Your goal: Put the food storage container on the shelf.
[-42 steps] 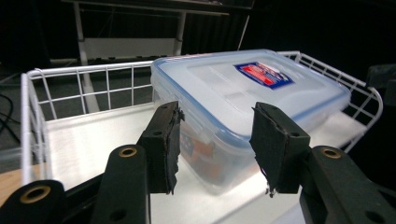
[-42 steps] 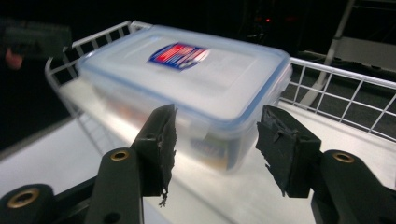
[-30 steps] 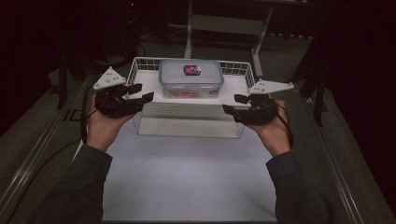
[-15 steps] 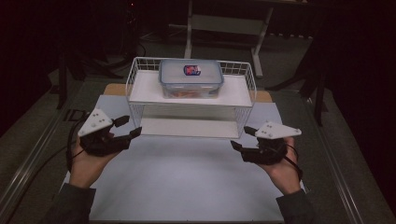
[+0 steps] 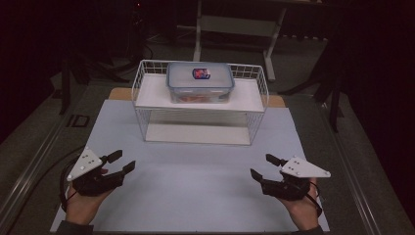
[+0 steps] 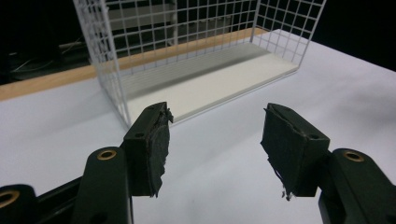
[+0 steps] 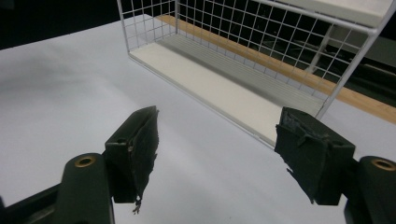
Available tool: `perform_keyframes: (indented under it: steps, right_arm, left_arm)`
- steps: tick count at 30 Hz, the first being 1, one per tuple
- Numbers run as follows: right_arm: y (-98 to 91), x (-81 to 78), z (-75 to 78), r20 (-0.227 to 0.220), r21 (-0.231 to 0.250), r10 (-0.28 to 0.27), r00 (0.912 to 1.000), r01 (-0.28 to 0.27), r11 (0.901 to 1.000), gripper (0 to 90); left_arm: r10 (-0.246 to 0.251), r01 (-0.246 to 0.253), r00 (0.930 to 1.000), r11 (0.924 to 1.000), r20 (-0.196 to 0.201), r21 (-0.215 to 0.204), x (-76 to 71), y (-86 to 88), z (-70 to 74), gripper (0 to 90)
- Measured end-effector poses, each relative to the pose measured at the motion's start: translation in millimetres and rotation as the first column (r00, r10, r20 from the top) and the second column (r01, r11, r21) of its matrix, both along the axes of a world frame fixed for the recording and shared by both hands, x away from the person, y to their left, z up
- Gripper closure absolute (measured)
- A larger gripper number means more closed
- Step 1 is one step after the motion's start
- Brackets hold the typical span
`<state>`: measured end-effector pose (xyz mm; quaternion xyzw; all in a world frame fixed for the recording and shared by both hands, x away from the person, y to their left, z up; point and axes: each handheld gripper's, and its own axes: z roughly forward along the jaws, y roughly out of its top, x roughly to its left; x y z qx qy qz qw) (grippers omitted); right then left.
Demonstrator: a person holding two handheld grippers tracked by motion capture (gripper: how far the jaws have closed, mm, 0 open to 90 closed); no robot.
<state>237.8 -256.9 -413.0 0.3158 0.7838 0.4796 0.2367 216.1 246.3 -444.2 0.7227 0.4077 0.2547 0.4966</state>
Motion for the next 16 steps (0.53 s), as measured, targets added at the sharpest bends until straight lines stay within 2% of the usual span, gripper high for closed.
perform_keyframes:
  steps: [3, 11, 16]
  right_arm:
    - [-3.1, -4.4, -7.3, -0.007, 0.019, -0.002, 1.0, 0.003, 0.9998, 29.5]
    - [-5.2, -16.9, -24.4, 0.001, 0.006, -0.012, 0.9999, 0.012, 0.9999, 28.8]
    - [-6.4, -16.0, -27.1, 0.016, 0.004, -0.02, 0.9997, 0.02, 0.9998, 28.1]
  left_arm:
    - [0.002, -0.002, 1.0, 1.0, 0.002, -0.005, -2.7, 0.4, -4.9, 41.1]
    - [0.032, -0.032, 0.9993, 0.9994, 0.021, -0.016, -12.0, 5.3, -13.1, 41.1]
    - [0.039, -0.039, 0.9989, 0.9992, 0.026, -0.006, -11.8, 4.4, -15.3, 41.1]
